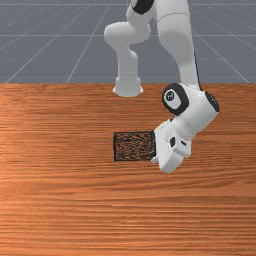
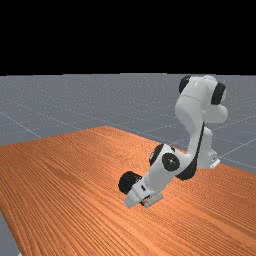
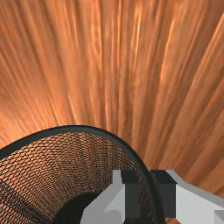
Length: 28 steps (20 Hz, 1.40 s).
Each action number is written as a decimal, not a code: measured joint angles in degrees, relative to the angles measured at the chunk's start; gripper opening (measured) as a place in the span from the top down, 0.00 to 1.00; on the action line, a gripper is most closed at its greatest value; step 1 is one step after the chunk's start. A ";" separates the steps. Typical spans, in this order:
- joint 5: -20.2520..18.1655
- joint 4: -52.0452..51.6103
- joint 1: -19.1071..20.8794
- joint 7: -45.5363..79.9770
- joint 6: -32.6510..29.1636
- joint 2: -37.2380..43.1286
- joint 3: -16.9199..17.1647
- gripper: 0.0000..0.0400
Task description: Rotate the holder till the hole upward
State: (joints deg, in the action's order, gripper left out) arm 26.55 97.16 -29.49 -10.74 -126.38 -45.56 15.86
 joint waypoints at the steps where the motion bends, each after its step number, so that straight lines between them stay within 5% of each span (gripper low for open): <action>1: 0.68 0.76 -0.09 -0.62 -0.61 0.63 0.11 0.88; 2: 1.46 1.72 -0.21 -1.44 -1.13 1.60 0.22 0.90; 6: -13.93 5.53 8.24 -14.85 -1.51 9.52 -7.73 0.90; 9: -18.78 6.14 9.46 -19.86 1.31 14.41 -8.25 0.90; 10: -31.39 4.89 14.59 -31.13 6.74 14.49 -12.96 0.89; 17: -46.30 0.99 16.48 -39.77 21.29 24.96 -9.88 0.89; 26: -63.22 6.68 23.84 -54.39 23.38 26.71 -10.97 0.80; 27: -59.20 7.84 22.71 -53.52 18.18 28.09 -9.16 0.56; 28: -40.47 8.08 19.24 -52.84 11.37 29.99 -6.89 0.34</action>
State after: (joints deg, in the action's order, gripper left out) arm -13.92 105.24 -10.25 -63.57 -115.01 -15.57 8.97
